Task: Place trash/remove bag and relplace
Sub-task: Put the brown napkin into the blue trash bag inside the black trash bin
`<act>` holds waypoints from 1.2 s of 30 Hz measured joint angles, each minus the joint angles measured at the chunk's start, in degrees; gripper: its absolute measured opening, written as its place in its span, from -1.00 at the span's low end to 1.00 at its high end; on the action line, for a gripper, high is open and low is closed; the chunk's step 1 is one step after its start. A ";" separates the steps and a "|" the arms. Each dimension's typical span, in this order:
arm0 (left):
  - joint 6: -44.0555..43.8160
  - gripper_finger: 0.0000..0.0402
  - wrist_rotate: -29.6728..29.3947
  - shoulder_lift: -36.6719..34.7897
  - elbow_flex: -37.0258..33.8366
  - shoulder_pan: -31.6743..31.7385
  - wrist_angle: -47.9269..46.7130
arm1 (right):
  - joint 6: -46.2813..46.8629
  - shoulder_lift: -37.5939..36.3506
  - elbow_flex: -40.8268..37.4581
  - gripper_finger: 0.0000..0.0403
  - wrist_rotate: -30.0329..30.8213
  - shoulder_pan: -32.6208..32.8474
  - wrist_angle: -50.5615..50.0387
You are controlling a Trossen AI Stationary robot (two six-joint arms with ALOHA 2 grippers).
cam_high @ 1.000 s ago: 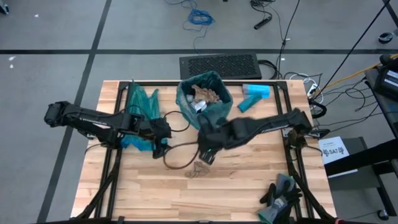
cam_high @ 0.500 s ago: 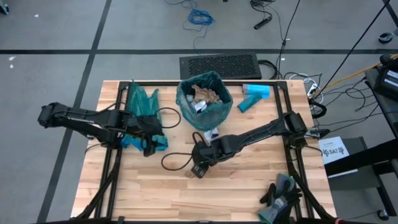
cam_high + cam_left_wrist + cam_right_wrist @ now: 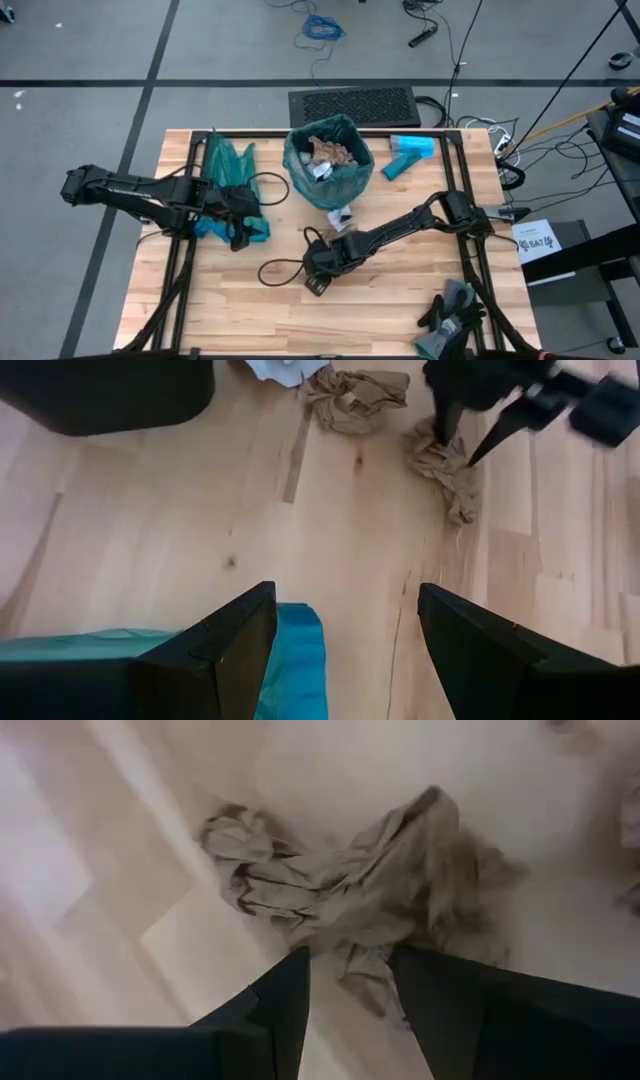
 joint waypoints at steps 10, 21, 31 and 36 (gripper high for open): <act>-0.64 0.22 0.31 0.00 0.00 0.00 -0.09 | 0.88 2.00 0.33 -0.93 1.32 -0.63 -2.55; 0.12 0.22 -0.73 0.00 -0.02 -0.02 0.39 | 3.73 -8.42 -0.07 -1.00 1.86 1.89 -13.41; 1.06 0.22 -1.37 0.00 -0.02 0.00 1.19 | 5.24 -20.90 -0.09 -1.00 11.76 1.52 -14.34; 1.03 0.22 -1.42 0.31 -0.02 -0.02 4.71 | 2.80 -27.32 -0.02 -1.00 16.38 -0.93 -13.59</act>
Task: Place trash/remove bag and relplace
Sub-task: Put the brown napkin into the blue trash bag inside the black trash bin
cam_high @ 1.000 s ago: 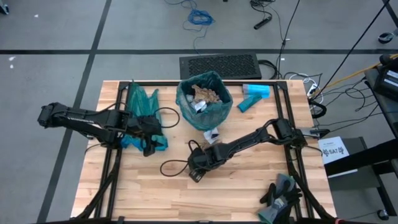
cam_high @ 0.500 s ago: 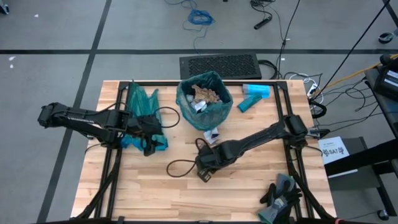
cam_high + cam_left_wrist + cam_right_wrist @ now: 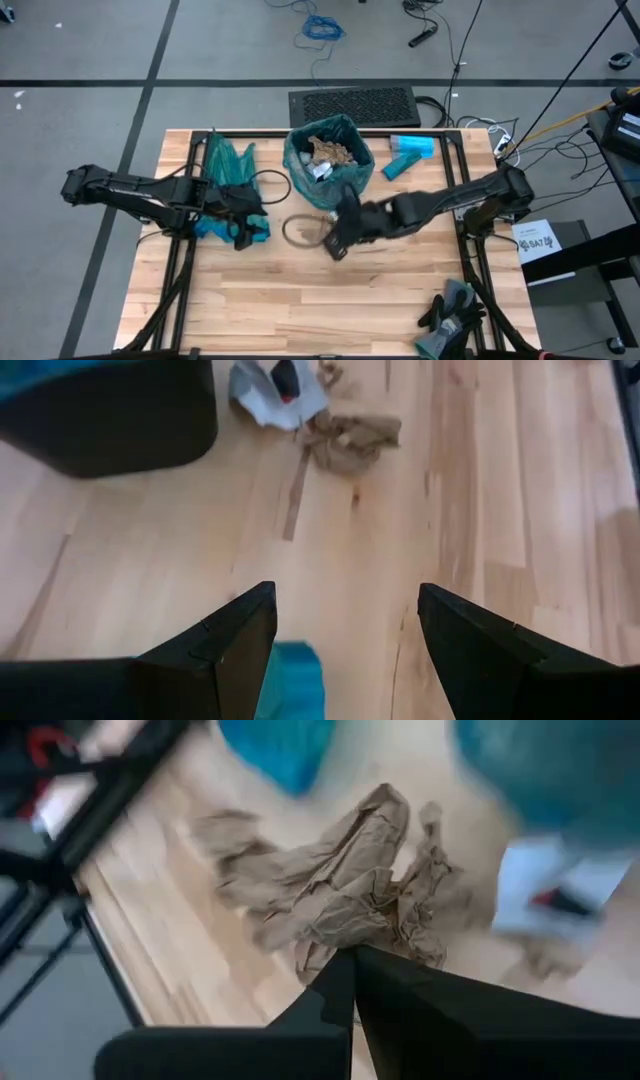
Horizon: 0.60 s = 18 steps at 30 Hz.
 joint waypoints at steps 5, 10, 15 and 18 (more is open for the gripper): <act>-0.02 0.22 -0.02 1.00 0.00 0.02 3.57 | -6.71 -4.48 0.00 -1.00 1.81 -3.55 1.41; 0.01 0.22 -0.02 3.47 0.00 0.02 5.90 | -16.25 -6.99 0.00 -1.00 1.74 -8.68 4.14; -4.45 0.22 -0.02 5.62 0.00 0.02 9.08 | -26.05 -7.98 0.04 -1.00 1.35 -14.72 8.51; -7.37 0.22 -0.04 6.23 0.00 0.02 11.72 | -30.51 -7.93 0.04 -1.00 1.28 -18.40 9.23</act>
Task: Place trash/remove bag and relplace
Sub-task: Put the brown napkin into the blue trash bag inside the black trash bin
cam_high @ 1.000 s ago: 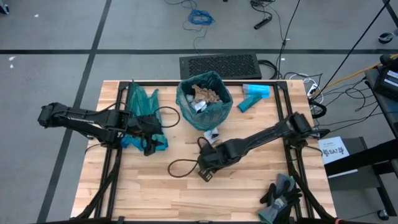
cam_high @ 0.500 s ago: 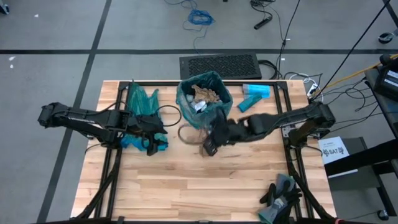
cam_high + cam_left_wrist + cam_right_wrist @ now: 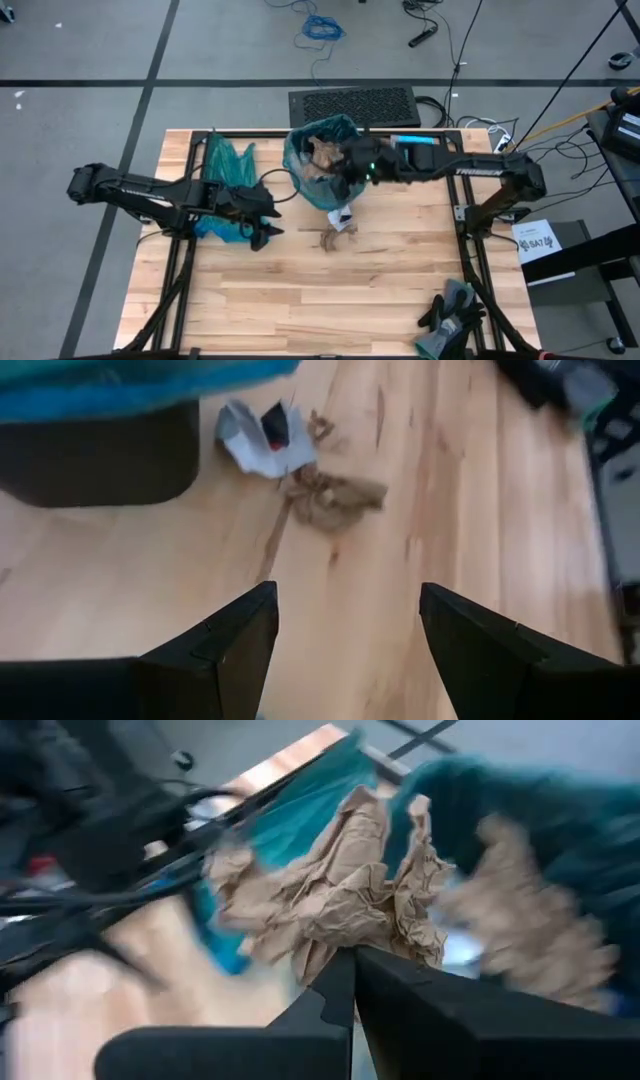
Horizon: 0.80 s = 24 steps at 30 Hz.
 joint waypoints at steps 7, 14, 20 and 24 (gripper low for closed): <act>-3.29 0.22 0.00 0.04 0.00 0.00 4.37 | -5.69 0.00 0.00 -0.96 -0.05 -7.73 -0.47; -5.92 0.22 -0.15 0.04 0.00 0.00 4.37 | -7.35 0.00 0.00 -0.68 -7.14 -12.27 -3.60; -6.07 0.22 -0.22 0.04 0.00 0.00 5.63 | -6.50 -0.08 0.00 -0.44 -7.60 -12.66 -9.40; -5.70 0.22 0.15 0.04 0.00 0.00 5.57 | -6.34 -1.78 0.00 -0.38 -8.60 -10.52 -17.57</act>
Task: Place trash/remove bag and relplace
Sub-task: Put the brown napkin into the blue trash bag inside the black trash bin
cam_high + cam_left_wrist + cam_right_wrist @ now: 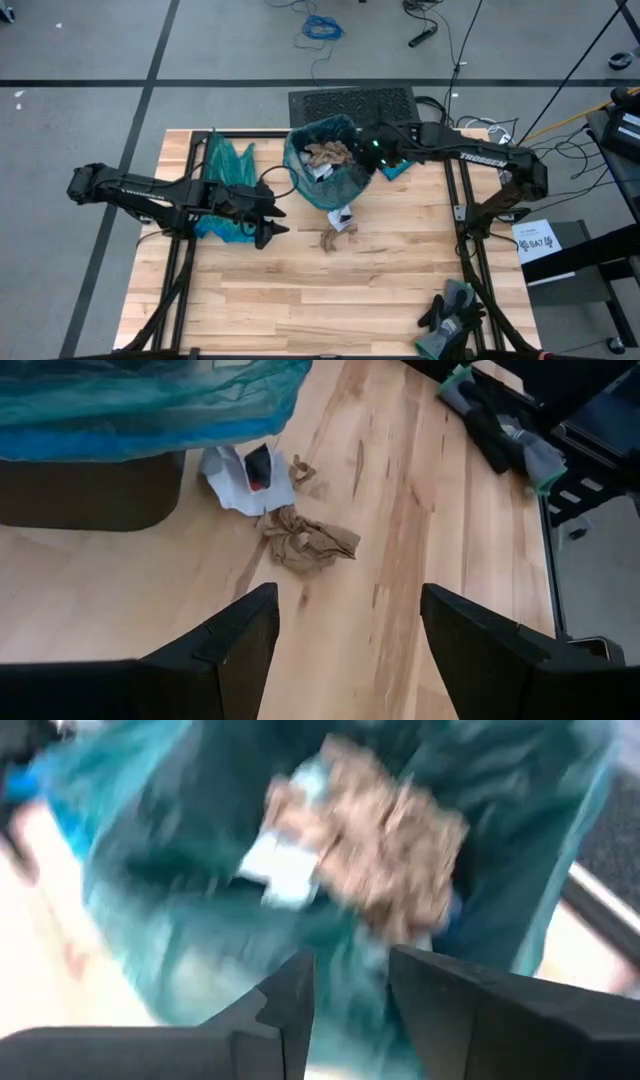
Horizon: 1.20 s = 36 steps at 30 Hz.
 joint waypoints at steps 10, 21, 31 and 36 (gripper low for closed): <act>9.33 0.22 0.55 0.00 0.00 -0.83 -0.15 | 6.12 -6.14 -0.17 -0.41 4.74 14.45 -9.55; 10.27 0.22 0.55 0.00 0.00 -0.81 -0.16 | 21.60 -1.01 -16.72 -0.41 4.19 24.68 13.72; 10.07 0.22 0.55 0.00 0.00 -0.93 -0.23 | 33.36 9.00 -22.60 -0.41 2.19 25.18 29.84; 10.05 0.22 0.55 0.00 0.00 -2.03 -0.22 | 38.39 14.96 -22.62 -0.36 -0.46 25.16 33.92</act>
